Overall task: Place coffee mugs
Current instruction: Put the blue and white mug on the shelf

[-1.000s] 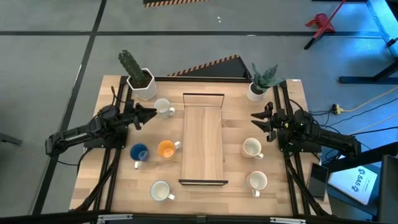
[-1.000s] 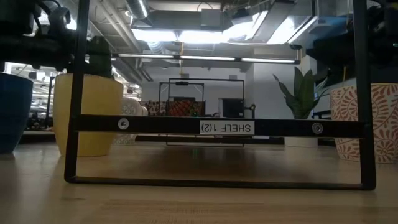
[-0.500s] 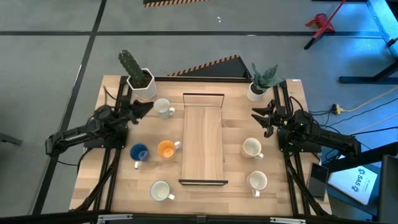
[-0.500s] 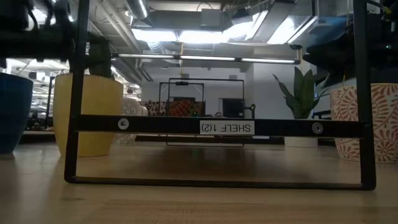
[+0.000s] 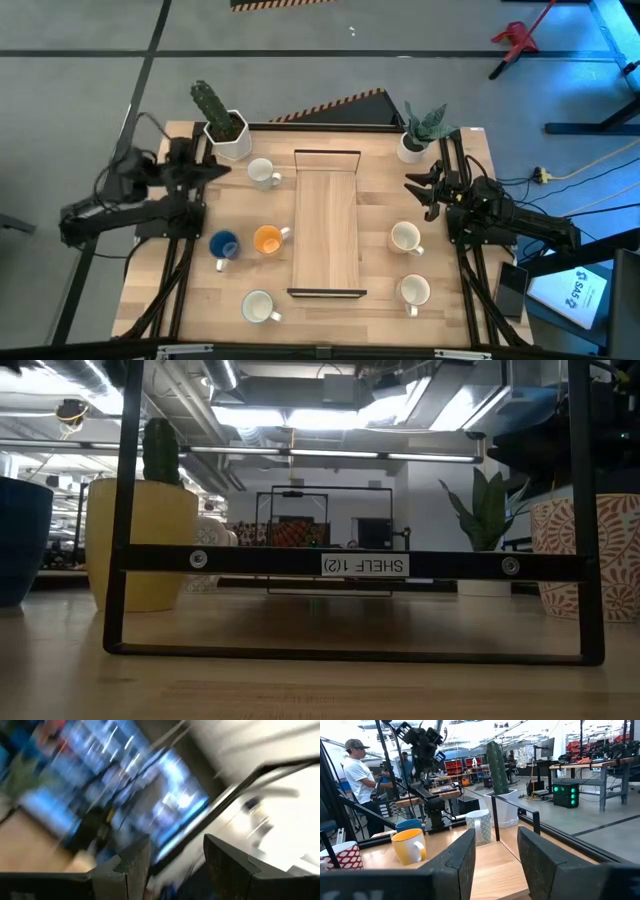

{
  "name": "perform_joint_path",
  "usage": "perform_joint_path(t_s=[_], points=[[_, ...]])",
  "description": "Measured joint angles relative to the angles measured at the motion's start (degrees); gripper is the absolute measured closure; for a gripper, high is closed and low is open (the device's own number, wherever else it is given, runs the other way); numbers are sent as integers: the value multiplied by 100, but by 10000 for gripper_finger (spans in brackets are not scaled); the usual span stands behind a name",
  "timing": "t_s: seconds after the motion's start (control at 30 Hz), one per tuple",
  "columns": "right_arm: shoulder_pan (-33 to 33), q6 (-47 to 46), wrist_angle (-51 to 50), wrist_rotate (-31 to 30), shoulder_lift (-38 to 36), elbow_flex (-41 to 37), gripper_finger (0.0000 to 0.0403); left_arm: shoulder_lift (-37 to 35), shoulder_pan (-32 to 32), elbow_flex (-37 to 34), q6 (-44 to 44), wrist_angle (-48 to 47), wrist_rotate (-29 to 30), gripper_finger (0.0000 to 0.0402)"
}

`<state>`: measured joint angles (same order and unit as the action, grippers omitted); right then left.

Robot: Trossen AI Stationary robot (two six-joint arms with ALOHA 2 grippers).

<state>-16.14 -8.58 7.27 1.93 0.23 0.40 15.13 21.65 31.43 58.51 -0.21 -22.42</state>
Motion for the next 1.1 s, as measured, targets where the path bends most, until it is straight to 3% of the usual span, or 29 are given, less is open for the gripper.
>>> perform_joint_path(t_s=[0.2,0.3,0.4,0.57,0.83,1.1], points=[[-1,158,-69,-4,2,0,269,1389,-71,1736,-1000,-4107,-768,223],[0,158,-180,-4,0,0,269,1889,-271,2206,-1474,-5629,-584,223],[-1,158,-325,-4,0,0,269,2237,-616,2389,-1700,-6462,-189,223],[0,151,-483,-4,1,0,269,2644,-1535,2285,-1715,-6728,470,223],[-2,151,-488,-4,0,0,269,3045,-3033,1847,-1730,-6777,2226,223],[0,156,-582,-11,2,0,269,3254,-3796,1201,-1564,-6460,2463,223]])
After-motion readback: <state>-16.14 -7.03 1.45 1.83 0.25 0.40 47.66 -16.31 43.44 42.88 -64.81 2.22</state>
